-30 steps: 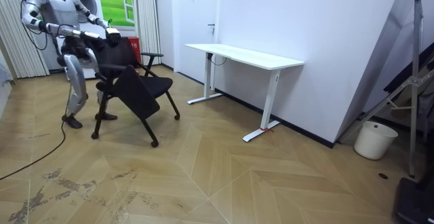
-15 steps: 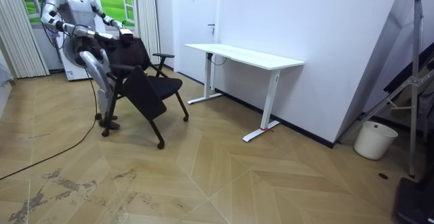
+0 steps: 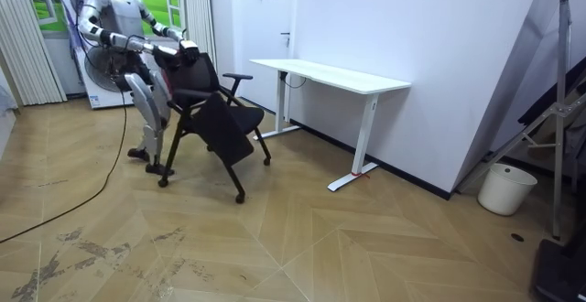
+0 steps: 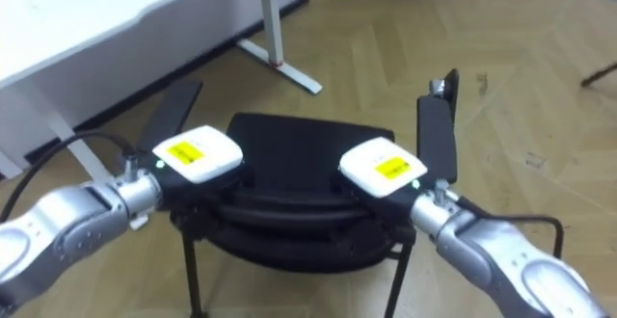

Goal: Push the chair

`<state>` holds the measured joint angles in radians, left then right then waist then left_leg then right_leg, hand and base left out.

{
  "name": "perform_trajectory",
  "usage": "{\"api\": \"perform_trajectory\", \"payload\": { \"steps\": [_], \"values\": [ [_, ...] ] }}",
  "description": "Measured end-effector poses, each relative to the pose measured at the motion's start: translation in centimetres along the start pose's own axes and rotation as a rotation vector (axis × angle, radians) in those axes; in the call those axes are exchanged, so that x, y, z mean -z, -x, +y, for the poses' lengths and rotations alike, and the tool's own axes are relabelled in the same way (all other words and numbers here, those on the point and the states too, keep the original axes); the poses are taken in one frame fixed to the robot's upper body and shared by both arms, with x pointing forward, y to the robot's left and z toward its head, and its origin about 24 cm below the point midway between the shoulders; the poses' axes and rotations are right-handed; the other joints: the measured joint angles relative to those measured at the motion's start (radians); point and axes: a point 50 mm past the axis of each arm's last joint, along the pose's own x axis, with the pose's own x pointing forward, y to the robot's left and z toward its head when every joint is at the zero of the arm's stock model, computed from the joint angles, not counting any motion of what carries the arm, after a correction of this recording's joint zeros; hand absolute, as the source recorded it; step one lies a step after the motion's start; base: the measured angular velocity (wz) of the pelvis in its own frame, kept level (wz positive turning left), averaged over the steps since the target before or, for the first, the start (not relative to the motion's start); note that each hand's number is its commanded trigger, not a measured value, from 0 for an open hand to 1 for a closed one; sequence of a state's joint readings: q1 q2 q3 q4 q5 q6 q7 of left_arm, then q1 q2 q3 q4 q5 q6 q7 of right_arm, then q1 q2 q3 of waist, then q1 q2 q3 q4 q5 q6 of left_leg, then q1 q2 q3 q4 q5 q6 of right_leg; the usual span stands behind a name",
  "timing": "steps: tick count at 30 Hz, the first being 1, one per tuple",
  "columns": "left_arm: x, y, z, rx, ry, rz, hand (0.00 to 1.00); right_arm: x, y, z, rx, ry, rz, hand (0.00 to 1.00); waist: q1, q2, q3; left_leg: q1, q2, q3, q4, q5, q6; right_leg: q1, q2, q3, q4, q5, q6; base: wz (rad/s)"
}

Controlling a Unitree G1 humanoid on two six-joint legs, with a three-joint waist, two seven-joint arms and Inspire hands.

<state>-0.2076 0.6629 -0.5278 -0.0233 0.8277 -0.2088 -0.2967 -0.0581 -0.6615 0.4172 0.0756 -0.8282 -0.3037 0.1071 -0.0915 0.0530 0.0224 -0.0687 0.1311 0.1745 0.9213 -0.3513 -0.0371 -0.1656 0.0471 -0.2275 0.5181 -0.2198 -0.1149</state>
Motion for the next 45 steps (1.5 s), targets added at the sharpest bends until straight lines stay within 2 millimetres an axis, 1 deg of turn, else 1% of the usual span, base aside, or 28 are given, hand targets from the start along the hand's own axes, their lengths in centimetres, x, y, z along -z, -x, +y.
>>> {"api": "perform_trajectory", "payload": {
  "steps": [2, 3, 4, 5, 7, 9, 10, 11, 12, 13, 14, 15, 16, 17, 18, 24, 27, 29, 31, 34, 36, 37, 39, 40, 42, 43, 44, 45],
  "values": [
    [0.1, 0.2, -0.2, 0.01, -0.006, -0.001, 1.0, -0.1, -0.2, 0.5, -0.003, -0.023, -0.003, 1.0, 0.008, -0.022, 0.0107, -0.057, 0.041, 0.003, 0.154, 0.155, 0.005, 0.055, 0.013, -0.001, -0.002, -0.04, -0.015, 0.03],
    [0.2, 0.2, -0.2, 0.011, -0.008, -0.001, 1.0, -0.1, -0.2, 0.5, -0.002, -0.025, -0.003, 1.0, 0.01, -0.027, 0.0103, -0.076, 0.043, -0.002, 0.182, 0.198, 0.006, 0.064, 0.014, -0.001, -0.005, -0.047, -0.018, 0.17],
    [0.2, 0.2, -0.2, 0.008, -0.006, -0.001, 1.0, -0.1, -0.3, 0.5, 0.005, -0.024, -0.004, 1.0, 0.015, -0.032, 0.0092, -0.11, 0.045, -0.025, 0.229, 0.264, 0.004, 0.082, 0.017, -0.001, -0.016, -0.056, -0.024, 0.18],
    [0.2, 0.1, 0.0, 0.0, -0.009, 0.0, 1.0, 0.0, -0.2, 0.4, 0.018, -0.018, -0.001, 1.0, 0.013, -0.036, 0.0078, -0.155, 0.042, -0.047, 0.259, 0.255, 0.01, 0.088, 0.018, -0.003, -0.019, -0.067, -0.03, 0.14],
    [0.1, -0.1, 0.2, -0.013, -0.002, 0.001, 1.0, 0.1, -0.3, 0.2, 0.03, -0.015, 0.004, 1.0, 0.019, -0.038, 0.0083, -0.227, 0.043, -0.053, 0.254, 0.204, 0.02, 0.096, 0.018, -0.003, -0.022, -0.078, -0.034, 0.01],
    [0.1, -0.2, 0.3, -0.021, 0.004, 0.006, 1.0, 0.3, -0.4, -0.2, 0.039, -0.004, 0.007, 1.0, 0.022, -0.041, 0.0104, -0.288, 0.027, -0.05, 0.181, 0.158, 0.019, 0.107, 0.009, 0.002, -0.023, -0.093, -0.032, -0.06],
    [0.1, -0.2, 0.3, -0.021, 0.006, 0.01, 1.0, 0.3, -0.5, -0.2, 0.041, -0.004, 0.007, 1.0, 0.017, -0.045, 0.0129, -0.308, 0.012, -0.046, 0.085, 0.143, 0.016, 0.122, 0.002, 0.005, -0.029, -0.103, -0.027, 0.0],
    [0.0, -0.3, 0.3, -0.023, 0.009, 0.009, 1.0, 0.4, -0.4, -0.3, 0.044, 0.0, 0.008, 1.0, 0.012, -0.045, 0.0128, -0.323, -0.004, -0.046, -0.035, 0.143, 0.015, 0.133, -0.003, 0.006, -0.035, -0.113, -0.021, 0.04],
    [0.0, -0.3, 0.4, -0.025, 0.008, 0.009, 1.0, 0.4, -0.4, -0.4, 0.046, 0.003, 0.007, 1.0, 0.01, -0.045, 0.0129, -0.326, -0.009, -0.044, -0.1, 0.145, 0.014, 0.138, -0.006, 0.007, -0.035, -0.12, -0.018, 0.05],
    [0.0, -0.3, 0.4, -0.027, 0.006, 0.008, 1.0, 0.4, -0.3, -0.4, 0.05, 0.005, 0.008, 1.0, 0.007, -0.044, 0.0117, -0.32, -0.022, -0.036, -0.245, 0.162, 0.012, 0.149, -0.01, 0.005, -0.035, -0.135, -0.011, 0.09],
    [-0.1, -0.3, 0.5, -0.03, 0.005, 0.005, 1.0, 0.5, -0.2, -0.5, 0.051, 0.009, 0.01, 1.0, 0.002, -0.036, 0.0053, -0.316, -0.027, -0.034, -0.371, 0.21, 0.028, 0.159, -0.01, -0.001, -0.032, -0.153, -0.001, 0.08],
    [-0.1, -0.3, 0.5, -0.031, 0.006, 0.004, 1.0, 0.5, -0.1, -0.4, 0.048, 0.008, 0.013, 1.0, -0.001, -0.039, 0.0042, -0.309, -0.032, -0.03, -0.391, 0.249, 0.041, 0.165, -0.015, 0.004, -0.029, -0.162, 0.005, 0.08],
    [-0.2, -0.3, 0.4, -0.027, 0.007, 0.005, 1.0, 0.5, 0.0, -0.2, 0.042, 0.003, 0.02, 1.0, -0.007, -0.052, -0.0122, -0.285, -0.053, -0.023, -0.41, 0.267, 0.072, 0.173, -0.032, 0.009, -0.028, -0.178, 0.023, 0.05],
    [-0.2, -0.3, 0.4, -0.031, 0.009, 0.007, 1.0, 0.5, 0.0, -0.3, 0.047, 0.005, 0.021, 1.0, -0.014, -0.057, -0.0131, -0.27, -0.073, -0.017, -0.416, 0.265, 0.094, 0.184, -0.047, 0.012, -0.04, -0.184, 0.036, 0.04],
    [-0.1, -0.3, 0.4, -0.032, 0.007, 0.009, 1.0, 0.4, 0.1, -0.4, 0.048, 0.009, 0.023, 1.0, -0.014, -0.057, -0.0138, -0.265, -0.079, -0.013, -0.418, 0.26, 0.099, 0.189, -0.051, 0.02, -0.048, -0.185, 0.043, 0.0],
    [0.0, -0.3, 0.8, -0.047, -0.003, 0.014, 1.0, 0.3, 0.1, -1.1, 0.062, 0.043, 0.024, 1.0, -0.015, -0.061, -0.0133, -0.215, -0.129, 0.041, -0.419, 0.194, 0.124, 0.241, -0.11, 0.043, -0.077, -0.199, 0.092, -0.12],
    [0.1, -0.4, 1.2, -0.055, -0.011, 0.013, 1.0, 0.5, 0.2, -1.4, 0.065, 0.05, 0.032, 1.0, -0.012, -0.062, -0.0117, -0.203, -0.132, 0.062, -0.403, 0.159, 0.137, 0.199, -0.149, 0.029, 0.06, -0.196, 0.116, -0.11],
    [0.1, -0.4, 1.3, -0.056, -0.017, 0.01, 1.0, 0.5, 0.2, -1.4, 0.07, 0.05, 0.029, 1.0, -0.024, -0.065, -0.0098, -0.182, -0.149, 0.068, -0.402, 0.134, 0.151, 0.152, -0.19, 0.028, 0.197, -0.177, 0.149, 0.0],
    [0.1, -0.4, 1.4, -0.058, -0.019, 0.008, 1.0, 0.7, 0.4, -1.6, 0.072, 0.058, 0.032, 1.0, -0.029, -0.066, -0.009, -0.168, -0.164, 0.074, -0.402, 0.117, 0.159, 0.13, -0.216, 0.029, 0.264, -0.162, 0.168, -0.03],
    [0.0, -0.6, 1.5, -0.069, -0.018, 0.005, 1.0, 0.7, 0.4, -1.7, 0.082, 0.059, 0.032, 1.0, -0.031, -0.066, -0.0084, -0.151, -0.177, 0.08, -0.404, 0.094, 0.17, 0.105, -0.231, 0.033, 0.33, -0.124, 0.173, -0.05],
    [-0.1, -0.6, 1.5, -0.069, -0.019, 0.003, 1.0, 0.8, 0.5, -1.3, 0.076, 0.05, 0.04, 1.0, -0.033, -0.061, -0.004, -0.123, -0.173, 0.07, -0.415, 0.079, 0.173, 0.063, -0.234, 0.037, 0.408, -0.036, 0.178, -0.07],
    [-0.2, -0.7, 1.4, -0.065, -0.017, 0.001, 1.0, 0.8, 0.5, -1.1, 0.071, 0.045, 0.042, 1.0, -0.035, -0.058, -0.0016, -0.108, -0.169, 0.064, -0.422, 0.073, 0.174, 0.057, -0.23, 0.039, 0.428, -0.025, 0.182, -0.07],
    [-0.1, -0.7, 1.2, -0.056, -0.018, 0.0, 1.0, 0.6, 0.4, -0.8, 0.065, 0.04, 0.039, 1.0, -0.032, -0.043, 0.0086, -0.08, -0.156, 0.06, -0.433, 0.055, 0.176, 0.006, -0.198, 0.055, 0.44, -0.064, 0.175, -0.08],
    [-0.1, -0.7, 1.2, -0.055, -0.018, 0.001, 1.0, 0.6, 0.4, -0.9, 0.068, 0.042, 0.035, 1.0, -0.034, -0.039, 0.0109, -0.072, -0.154, 0.059, -0.444, 0.051, 0.18, -0.052, -0.176, 0.08, 0.417, -0.09, 0.158, 0.05],
    [0.0, -0.6, 1.3, -0.056, -0.022, 0.002, 1.0, 0.5, 0.4, -0.9, 0.068, 0.044, 0.027, 1.0, -0.042, -0.038, 0.0109, -0.064, -0.155, 0.042, -0.444, 0.042, 0.174, -0.125, -0.145, 0.092, 0.325, -0.098, 0.154, 0.26],
    [0.0, -0.6, 1.3, -0.056, -0.022, 0.002, 1.0, 0.4, 0.4, -0.8, 0.065, 0.044, 0.023, 1.0, -0.054, -0.038, 0.0103, -0.057, -0.157, 0.018, -0.444, 0.041, 0.164, -0.151, -0.125, 0.105, 0.219, -0.088, 0.143, 0.56],
    [-0.1, -0.6, 1.3, -0.057, -0.023, 0.0, 1.0, 0.4, 0.5, -0.8, 0.064, 0.049, 0.016, 1.0, -0.065, -0.039, 0.0101, -0.053, -0.161, -0.003, -0.443, 0.037, 0.158, -0.168, -0.113, 0.129, 0.095, -0.053, 0.139, 0.62],
    [-0.1, -0.6, 1.4, -0.059, -0.024, -0.002, 1.0, 0.3, 0.5, -0.9, 0.065, 0.051, 0.011, 1.0, -0.071, -0.039, 0.0098, -0.05, -0.164, -0.016, -0.442, 0.034, 0.154, -0.167, -0.11, 0.144, 0.035, -0.024, 0.143, 0.65]
  ]
}}
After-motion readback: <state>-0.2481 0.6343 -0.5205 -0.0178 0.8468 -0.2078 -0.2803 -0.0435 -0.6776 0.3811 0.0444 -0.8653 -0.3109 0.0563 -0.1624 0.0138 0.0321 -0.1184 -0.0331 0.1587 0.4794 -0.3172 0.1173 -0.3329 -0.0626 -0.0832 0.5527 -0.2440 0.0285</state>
